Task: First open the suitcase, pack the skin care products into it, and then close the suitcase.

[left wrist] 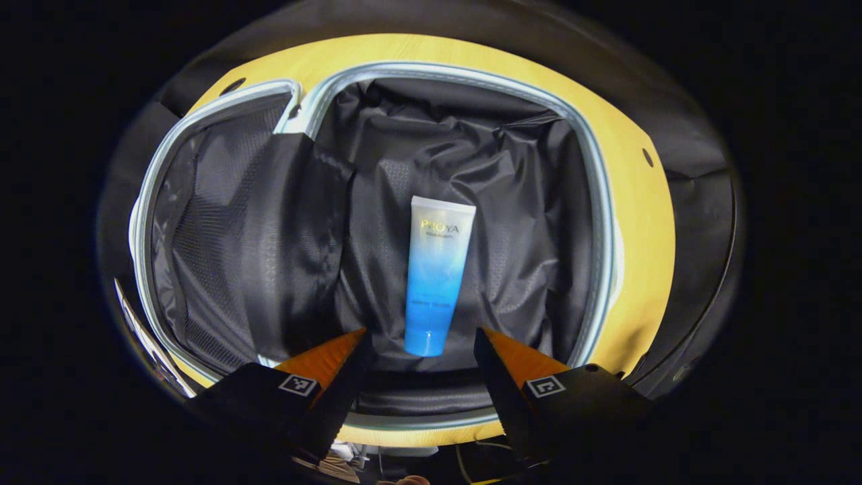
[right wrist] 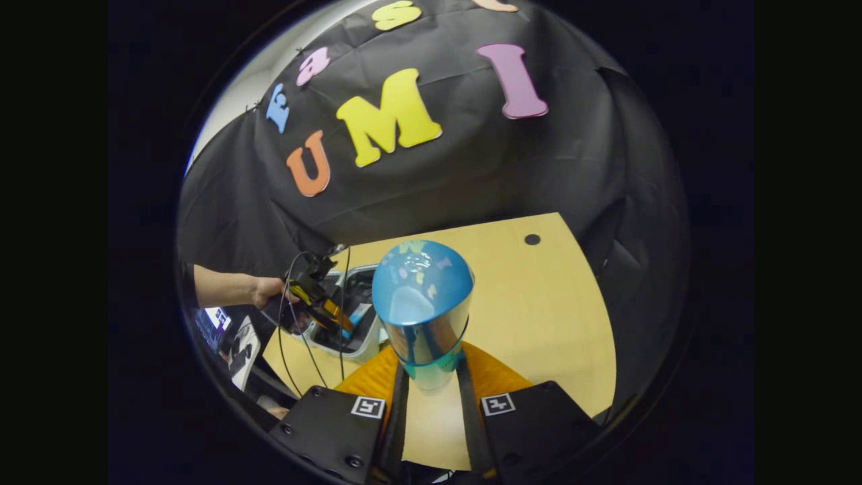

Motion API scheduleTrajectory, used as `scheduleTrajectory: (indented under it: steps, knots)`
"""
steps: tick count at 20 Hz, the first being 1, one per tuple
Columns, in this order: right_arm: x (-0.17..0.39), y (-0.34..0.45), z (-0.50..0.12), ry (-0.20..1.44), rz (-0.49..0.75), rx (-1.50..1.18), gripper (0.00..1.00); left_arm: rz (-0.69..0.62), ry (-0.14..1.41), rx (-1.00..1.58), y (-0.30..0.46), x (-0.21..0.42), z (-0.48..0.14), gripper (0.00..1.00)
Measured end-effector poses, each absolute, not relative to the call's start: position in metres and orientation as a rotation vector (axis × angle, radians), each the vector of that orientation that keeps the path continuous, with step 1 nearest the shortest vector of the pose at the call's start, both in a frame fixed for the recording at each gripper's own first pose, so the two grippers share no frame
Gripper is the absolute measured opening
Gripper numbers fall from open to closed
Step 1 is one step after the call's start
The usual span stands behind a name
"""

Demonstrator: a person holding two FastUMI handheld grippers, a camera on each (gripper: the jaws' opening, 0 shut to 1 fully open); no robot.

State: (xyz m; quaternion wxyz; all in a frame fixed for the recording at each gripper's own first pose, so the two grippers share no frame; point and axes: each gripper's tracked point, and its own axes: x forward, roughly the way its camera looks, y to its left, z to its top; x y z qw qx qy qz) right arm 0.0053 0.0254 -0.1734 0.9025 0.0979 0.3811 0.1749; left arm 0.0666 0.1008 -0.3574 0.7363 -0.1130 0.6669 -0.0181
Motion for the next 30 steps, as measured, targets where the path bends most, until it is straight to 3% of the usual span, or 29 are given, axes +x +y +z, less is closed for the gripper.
scheduleTrajectory:
  steps: [4,6,12,21,30]
  knots:
    - [0.034,0.117,-0.182,0.904,0.567,0.084,0.32,-0.077,1.179,-0.443,0.083,0.045,-0.292,0.98]
    - [0.049,0.174,-0.196,1.003,0.643,0.101,0.35,-0.057,1.008,-0.509,0.084,0.028,-0.264,0.98]
    - [0.079,0.282,-0.282,1.322,0.664,0.003,0.35,0.112,0.679,-0.393,0.139,-0.052,-0.217,0.99]
    - [0.087,0.294,-0.396,1.659,0.325,-0.093,0.35,0.167,0.561,-0.349,0.166,-0.106,-0.204,0.98]
    - [0.102,0.281,-0.429,1.724,-0.008,0.0,0.36,0.193,0.526,-0.33,0.196,-0.112,-0.185,0.98]
